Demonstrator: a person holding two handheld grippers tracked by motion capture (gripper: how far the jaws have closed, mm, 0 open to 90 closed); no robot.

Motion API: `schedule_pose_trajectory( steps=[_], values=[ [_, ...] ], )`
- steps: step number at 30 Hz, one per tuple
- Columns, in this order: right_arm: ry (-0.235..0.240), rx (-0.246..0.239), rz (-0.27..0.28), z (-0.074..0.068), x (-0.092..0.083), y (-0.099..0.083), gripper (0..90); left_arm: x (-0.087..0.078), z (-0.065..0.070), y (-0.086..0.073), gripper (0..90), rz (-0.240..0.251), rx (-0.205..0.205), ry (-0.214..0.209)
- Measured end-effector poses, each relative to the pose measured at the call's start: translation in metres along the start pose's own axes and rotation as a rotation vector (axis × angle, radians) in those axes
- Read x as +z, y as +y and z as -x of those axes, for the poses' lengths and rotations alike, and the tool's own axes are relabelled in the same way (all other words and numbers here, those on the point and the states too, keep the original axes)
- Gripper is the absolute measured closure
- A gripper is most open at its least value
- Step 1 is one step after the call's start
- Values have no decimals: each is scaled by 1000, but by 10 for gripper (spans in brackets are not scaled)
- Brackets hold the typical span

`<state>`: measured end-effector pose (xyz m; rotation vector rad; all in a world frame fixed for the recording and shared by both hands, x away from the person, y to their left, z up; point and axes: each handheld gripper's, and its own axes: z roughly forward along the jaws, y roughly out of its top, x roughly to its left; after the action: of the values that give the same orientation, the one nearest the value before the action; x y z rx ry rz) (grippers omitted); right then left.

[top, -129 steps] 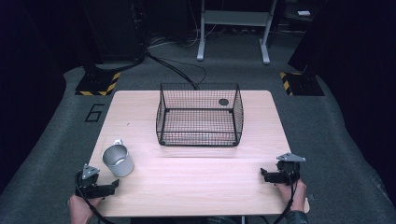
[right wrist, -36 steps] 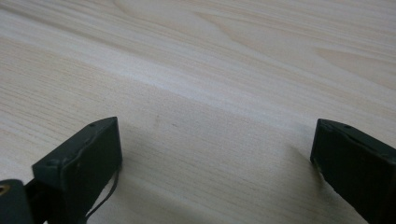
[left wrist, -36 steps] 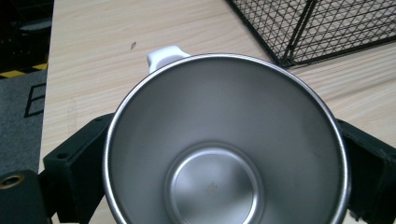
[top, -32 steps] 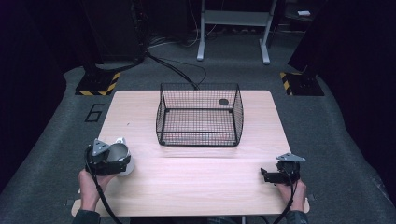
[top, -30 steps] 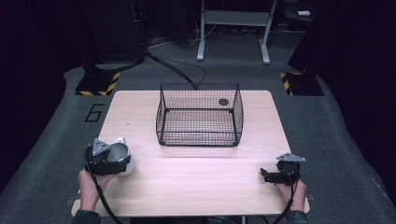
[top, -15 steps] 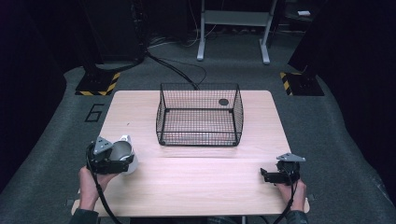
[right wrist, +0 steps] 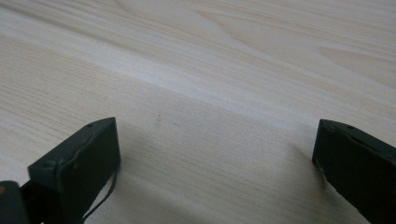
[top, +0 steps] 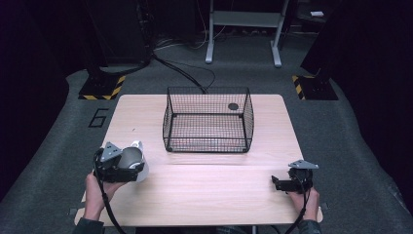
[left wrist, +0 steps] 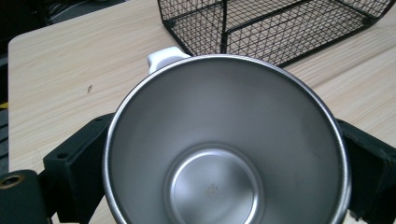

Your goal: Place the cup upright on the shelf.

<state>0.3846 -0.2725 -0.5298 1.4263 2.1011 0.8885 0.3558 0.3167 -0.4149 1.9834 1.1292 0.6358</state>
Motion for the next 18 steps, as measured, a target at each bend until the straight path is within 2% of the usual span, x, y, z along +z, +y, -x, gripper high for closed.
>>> schedule_pose_trajectory(
  steps=[18],
  values=[
    [10,-11,-2,0,0,0,4,3,20,13,62,5,62,-73]
  ],
)
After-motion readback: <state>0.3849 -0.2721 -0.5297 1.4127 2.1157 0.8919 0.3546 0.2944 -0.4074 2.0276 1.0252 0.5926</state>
